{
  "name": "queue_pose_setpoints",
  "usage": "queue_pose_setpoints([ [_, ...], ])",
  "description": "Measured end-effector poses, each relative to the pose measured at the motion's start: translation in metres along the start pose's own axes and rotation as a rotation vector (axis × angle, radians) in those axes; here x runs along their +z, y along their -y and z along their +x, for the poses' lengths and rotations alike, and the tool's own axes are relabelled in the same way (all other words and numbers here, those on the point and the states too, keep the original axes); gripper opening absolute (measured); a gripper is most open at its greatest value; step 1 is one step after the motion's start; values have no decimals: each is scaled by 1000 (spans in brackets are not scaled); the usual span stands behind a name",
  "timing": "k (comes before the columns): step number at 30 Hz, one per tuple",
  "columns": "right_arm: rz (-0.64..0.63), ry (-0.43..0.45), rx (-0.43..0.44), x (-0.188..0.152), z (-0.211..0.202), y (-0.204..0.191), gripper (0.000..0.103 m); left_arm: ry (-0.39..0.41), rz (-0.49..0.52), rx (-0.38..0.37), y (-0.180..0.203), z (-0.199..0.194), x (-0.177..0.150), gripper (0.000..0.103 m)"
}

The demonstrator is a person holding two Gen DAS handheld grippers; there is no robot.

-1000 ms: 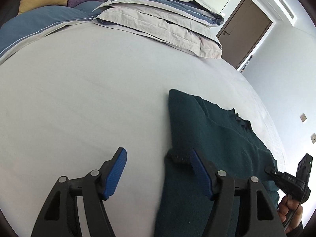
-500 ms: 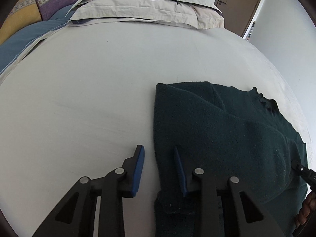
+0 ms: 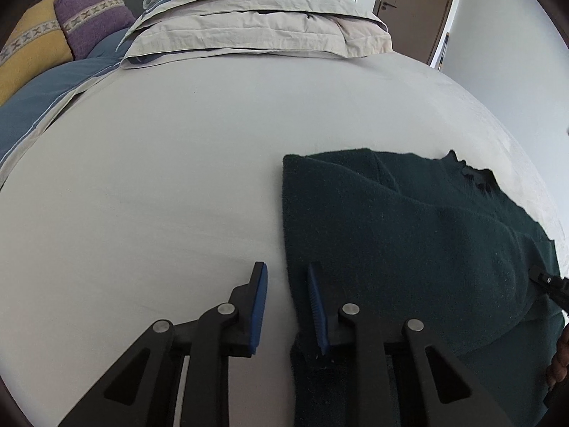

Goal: Fold small clothes
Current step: 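Open the left gripper and withdraw it from the folded sleeve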

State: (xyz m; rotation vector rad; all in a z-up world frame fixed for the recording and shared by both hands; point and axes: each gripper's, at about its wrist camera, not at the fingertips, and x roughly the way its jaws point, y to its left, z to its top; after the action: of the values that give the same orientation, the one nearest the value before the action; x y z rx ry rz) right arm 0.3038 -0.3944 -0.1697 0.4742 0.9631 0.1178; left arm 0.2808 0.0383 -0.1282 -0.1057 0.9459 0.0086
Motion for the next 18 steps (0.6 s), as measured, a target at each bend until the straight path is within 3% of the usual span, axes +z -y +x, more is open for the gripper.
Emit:
queue_pose_setpoints([
  [8,57,6,44,-3,3,14,7,17,0,21,-4,-4,-7,33],
  [13,49,56,-48,1,-23,6,10,93,5,61,2,-31,3,32],
  [18,23,117,46,12,-38,-18,12,125,78,76,32,-26,25,32],
])
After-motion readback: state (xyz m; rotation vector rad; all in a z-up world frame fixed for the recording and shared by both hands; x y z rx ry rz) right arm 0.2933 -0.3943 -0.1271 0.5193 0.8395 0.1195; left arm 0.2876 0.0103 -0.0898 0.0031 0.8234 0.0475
